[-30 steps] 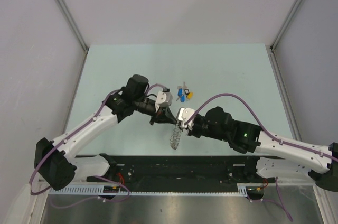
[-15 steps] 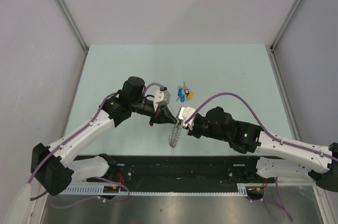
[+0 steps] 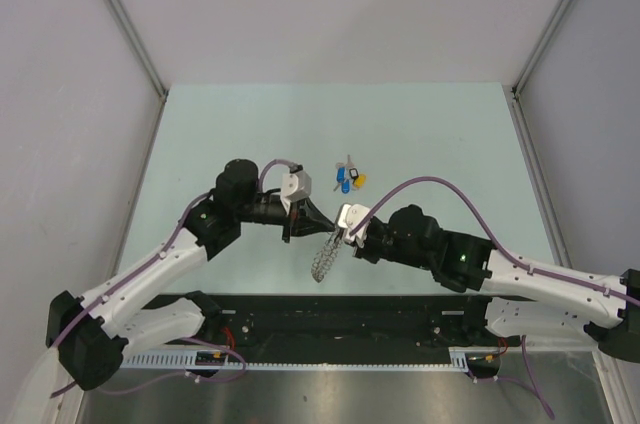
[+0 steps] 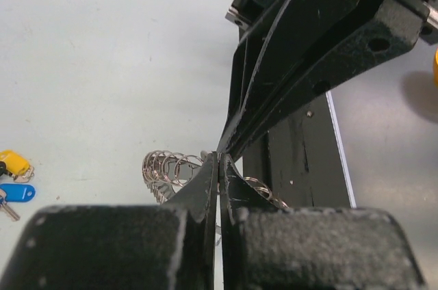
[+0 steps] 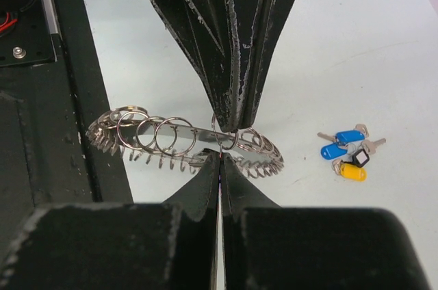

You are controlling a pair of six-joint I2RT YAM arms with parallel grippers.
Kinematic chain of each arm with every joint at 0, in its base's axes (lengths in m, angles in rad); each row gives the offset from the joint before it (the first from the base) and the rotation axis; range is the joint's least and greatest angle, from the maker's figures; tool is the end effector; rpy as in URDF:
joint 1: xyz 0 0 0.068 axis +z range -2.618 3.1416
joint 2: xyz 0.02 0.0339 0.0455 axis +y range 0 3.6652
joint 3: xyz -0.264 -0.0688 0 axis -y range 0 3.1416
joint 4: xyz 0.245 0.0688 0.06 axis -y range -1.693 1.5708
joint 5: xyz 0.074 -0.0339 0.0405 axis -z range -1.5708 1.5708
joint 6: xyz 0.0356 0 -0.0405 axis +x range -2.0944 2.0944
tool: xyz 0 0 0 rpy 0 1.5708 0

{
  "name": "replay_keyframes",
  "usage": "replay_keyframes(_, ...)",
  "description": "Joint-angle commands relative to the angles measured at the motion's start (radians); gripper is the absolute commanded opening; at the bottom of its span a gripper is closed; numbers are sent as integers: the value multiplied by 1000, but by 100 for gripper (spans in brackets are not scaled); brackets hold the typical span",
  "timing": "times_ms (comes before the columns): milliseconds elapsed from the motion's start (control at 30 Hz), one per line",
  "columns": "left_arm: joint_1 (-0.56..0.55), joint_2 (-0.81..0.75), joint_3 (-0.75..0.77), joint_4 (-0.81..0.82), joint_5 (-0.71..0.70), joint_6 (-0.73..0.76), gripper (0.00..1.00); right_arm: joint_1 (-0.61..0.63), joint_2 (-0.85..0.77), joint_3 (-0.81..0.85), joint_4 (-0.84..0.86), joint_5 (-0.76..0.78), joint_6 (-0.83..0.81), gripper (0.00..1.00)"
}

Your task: Put the keys on the keyring

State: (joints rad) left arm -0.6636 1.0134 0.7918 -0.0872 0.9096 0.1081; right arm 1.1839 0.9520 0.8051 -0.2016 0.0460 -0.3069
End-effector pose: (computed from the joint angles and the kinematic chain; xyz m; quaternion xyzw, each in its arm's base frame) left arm 0.1591 -0.1600 0.3131 0.5131 0.5745 -0.4864 0.4124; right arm 0.0849 0.2040 0.3146 -0.5456 0.6106 0.2265 0.5274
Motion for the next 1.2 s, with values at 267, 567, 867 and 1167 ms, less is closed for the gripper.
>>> replay_keyframes(267,-39,-98,-158,397,-146,-240,0,11,-7,-17,97,38,3,0)
replay_keyframes(567,-39,-142,-215,414,-265,-249,18,11,-27,-17,77,78,-14,0)
replay_keyframes(867,-34,-205,-198,331,-480,-220,57,7,-4,6,56,164,0,0)
replay_keyframes(1167,87,-289,-102,35,-794,-291,100,-229,100,63,18,242,120,0)
